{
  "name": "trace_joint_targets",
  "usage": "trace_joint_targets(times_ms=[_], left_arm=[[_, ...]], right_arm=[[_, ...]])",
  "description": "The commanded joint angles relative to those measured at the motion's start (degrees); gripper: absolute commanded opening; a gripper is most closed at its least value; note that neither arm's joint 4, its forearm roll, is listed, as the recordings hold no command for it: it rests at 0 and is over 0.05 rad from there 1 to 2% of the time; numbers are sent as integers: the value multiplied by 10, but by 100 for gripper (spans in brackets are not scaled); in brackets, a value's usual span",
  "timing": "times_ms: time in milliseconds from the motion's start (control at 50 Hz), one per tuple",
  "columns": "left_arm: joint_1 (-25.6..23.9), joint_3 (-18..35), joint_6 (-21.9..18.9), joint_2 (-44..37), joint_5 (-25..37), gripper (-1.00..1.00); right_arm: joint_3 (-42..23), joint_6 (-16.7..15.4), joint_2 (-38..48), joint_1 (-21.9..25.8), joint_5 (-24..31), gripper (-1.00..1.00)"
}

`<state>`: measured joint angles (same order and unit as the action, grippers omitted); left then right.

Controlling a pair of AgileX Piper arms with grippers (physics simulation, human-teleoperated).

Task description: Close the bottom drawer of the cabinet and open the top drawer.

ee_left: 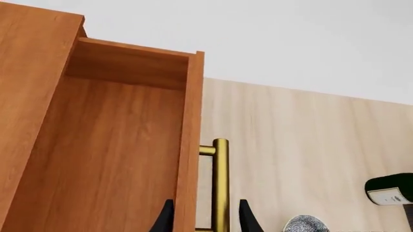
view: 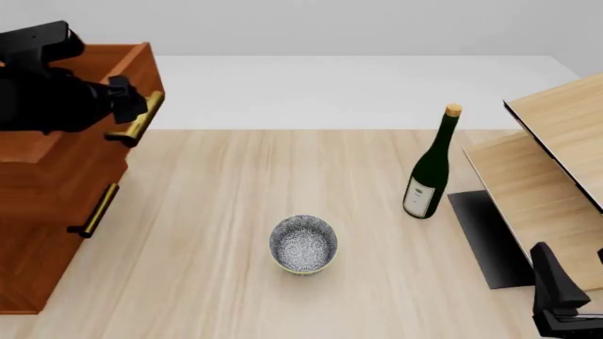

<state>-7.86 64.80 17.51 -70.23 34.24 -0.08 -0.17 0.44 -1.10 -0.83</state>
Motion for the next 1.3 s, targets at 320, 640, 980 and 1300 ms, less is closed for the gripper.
trace_joint_targets(times_ms=[320, 640, 980, 1300], left_arm=[[-60, -29, -1, -60, -14, 100], [-91, -31, 21, -69, -26, 100], [-131, -27, 43, -84, -41, 100], [-156, -32, 61, -89, -54, 100]], right_arm=[[0, 0, -1, 0, 2, 100], [0, 1, -1, -2, 1, 100], [0, 4, 6, -5, -5, 100], [0, 5, 1, -3, 0, 100]])
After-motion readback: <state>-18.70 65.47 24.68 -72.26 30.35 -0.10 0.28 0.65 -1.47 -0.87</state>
